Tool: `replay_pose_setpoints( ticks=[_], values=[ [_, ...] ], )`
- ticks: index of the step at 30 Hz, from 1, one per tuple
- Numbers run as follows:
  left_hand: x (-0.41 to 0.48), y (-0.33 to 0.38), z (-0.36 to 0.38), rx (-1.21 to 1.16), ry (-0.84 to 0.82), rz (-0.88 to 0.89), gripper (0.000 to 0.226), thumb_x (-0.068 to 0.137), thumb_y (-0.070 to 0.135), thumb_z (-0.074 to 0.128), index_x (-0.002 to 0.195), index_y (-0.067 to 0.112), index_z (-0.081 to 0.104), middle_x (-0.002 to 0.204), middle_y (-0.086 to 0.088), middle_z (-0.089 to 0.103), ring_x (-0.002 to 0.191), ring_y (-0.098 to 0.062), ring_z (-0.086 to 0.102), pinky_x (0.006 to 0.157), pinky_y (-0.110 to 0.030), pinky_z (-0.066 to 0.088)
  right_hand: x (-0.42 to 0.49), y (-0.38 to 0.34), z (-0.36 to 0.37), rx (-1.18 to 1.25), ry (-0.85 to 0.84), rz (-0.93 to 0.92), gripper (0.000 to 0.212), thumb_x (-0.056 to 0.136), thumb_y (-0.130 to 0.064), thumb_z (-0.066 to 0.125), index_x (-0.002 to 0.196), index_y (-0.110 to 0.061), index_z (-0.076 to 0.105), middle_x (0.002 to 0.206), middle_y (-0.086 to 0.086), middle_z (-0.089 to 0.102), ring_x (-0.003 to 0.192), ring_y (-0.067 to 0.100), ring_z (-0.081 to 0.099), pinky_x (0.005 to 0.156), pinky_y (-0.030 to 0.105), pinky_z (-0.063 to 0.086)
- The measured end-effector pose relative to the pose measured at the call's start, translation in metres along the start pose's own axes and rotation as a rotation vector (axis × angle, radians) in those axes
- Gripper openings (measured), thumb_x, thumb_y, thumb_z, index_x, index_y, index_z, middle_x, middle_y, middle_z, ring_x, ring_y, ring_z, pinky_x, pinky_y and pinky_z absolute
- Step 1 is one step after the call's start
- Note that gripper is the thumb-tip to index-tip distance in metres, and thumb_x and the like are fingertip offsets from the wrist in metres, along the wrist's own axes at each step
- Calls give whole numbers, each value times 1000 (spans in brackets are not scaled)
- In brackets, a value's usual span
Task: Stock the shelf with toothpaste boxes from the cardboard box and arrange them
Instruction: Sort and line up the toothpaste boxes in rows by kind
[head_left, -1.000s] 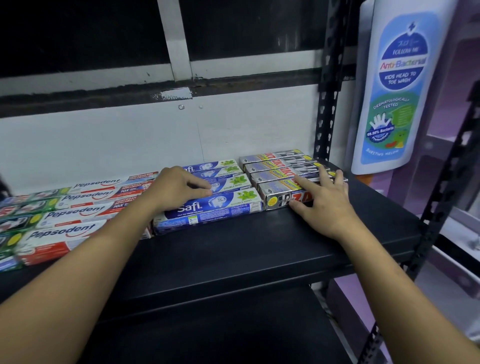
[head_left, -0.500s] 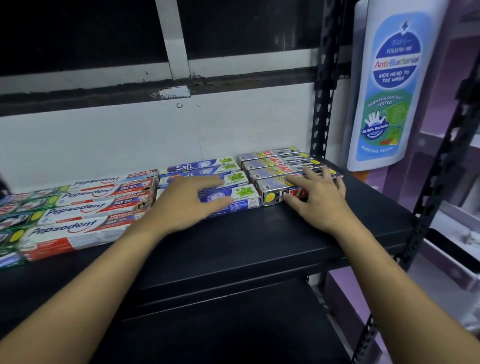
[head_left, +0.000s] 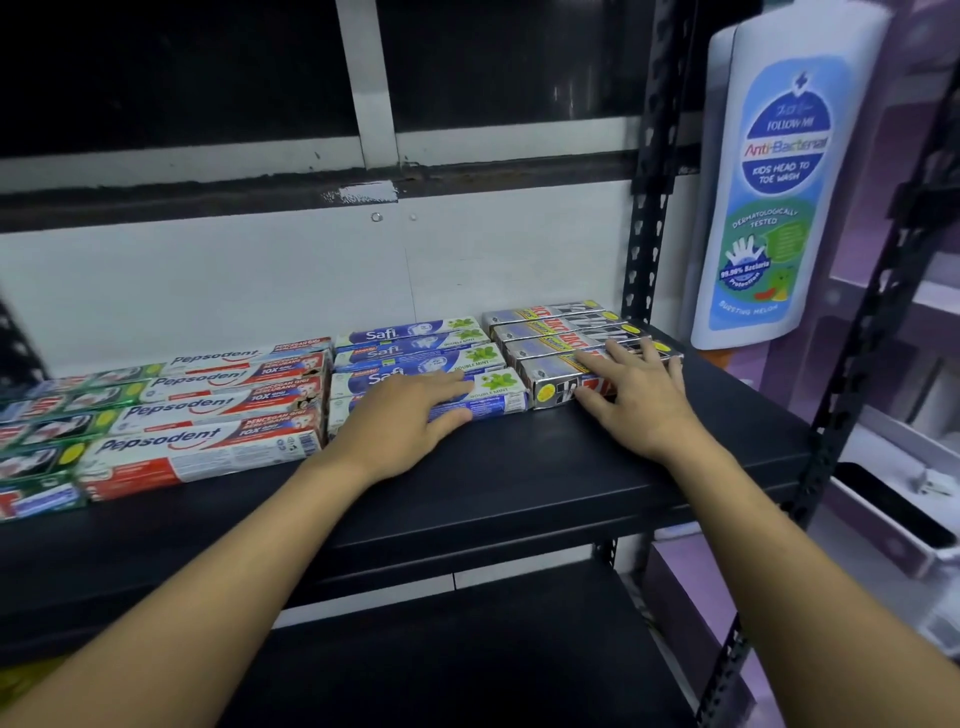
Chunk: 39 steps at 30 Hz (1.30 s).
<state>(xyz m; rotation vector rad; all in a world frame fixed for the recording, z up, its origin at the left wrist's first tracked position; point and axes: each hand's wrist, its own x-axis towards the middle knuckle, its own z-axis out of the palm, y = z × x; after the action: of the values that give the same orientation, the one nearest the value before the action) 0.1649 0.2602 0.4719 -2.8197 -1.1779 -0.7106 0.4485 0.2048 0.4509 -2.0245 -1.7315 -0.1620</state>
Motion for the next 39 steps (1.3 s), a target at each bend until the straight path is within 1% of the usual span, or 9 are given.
replay_pose_setpoints(
  ticks=[6,9,14,18,20,23,28,33,39],
  values=[
    [-5,2,-7,39,-19,-23,51,95,52,53,141,31,52,148,9,49,138,-14,42,114,-35,32,-8,-8,-6,-45,22,-44,54,96,-53,43,148,-46,31,162,3,21,150,35,5,121,51,1],
    [-16,-1,-17,70,5,-45,50,95,52,53,140,30,54,145,8,52,134,-15,47,112,-36,35,-12,-11,-8,-46,64,-93,50,96,-48,46,145,-42,39,158,2,30,149,32,13,120,51,7],
    [-46,-26,-47,136,43,-124,58,89,62,46,136,29,57,140,7,57,131,-18,51,108,-42,41,-19,-33,-7,-16,224,-249,40,91,-40,61,130,-31,61,139,-1,57,136,33,41,113,51,25],
    [-79,-58,-75,141,118,-217,55,87,60,49,130,29,63,133,5,63,125,-19,57,103,-40,45,-16,-84,-2,41,179,-377,47,88,-51,53,129,-29,63,131,-4,63,127,31,49,107,46,32],
    [-96,-76,-84,148,135,-280,59,86,63,49,133,29,61,138,6,59,130,-18,53,109,-39,41,-11,-109,1,40,97,-431,55,88,-59,47,134,-30,58,136,-4,60,130,28,47,109,45,32],
    [-118,-97,-92,159,156,-354,63,83,67,48,134,32,59,139,9,58,131,-15,51,111,-36,38,-6,-141,10,52,3,-464,58,90,-61,50,141,-32,50,145,-4,52,136,26,41,114,43,29],
    [-144,-115,-87,145,184,-389,70,78,72,43,135,34,57,140,11,56,134,-15,47,114,-41,30,-9,-188,24,114,-41,-449,72,83,-73,32,142,-35,47,147,-4,49,138,25,39,115,45,29],
    [-145,-125,-80,115,205,-362,65,81,70,39,130,34,62,138,13,57,135,-12,46,114,-42,29,-19,-227,37,137,-36,-421,50,92,-49,52,138,-32,52,150,-10,44,143,18,31,119,43,16],
    [-145,-134,-73,73,203,-334,56,86,66,42,129,35,63,140,15,55,138,-9,42,116,-40,27,-30,-241,54,142,-13,-385,46,93,-50,52,137,-38,52,152,-11,41,147,15,21,121,44,8]
  ],
)
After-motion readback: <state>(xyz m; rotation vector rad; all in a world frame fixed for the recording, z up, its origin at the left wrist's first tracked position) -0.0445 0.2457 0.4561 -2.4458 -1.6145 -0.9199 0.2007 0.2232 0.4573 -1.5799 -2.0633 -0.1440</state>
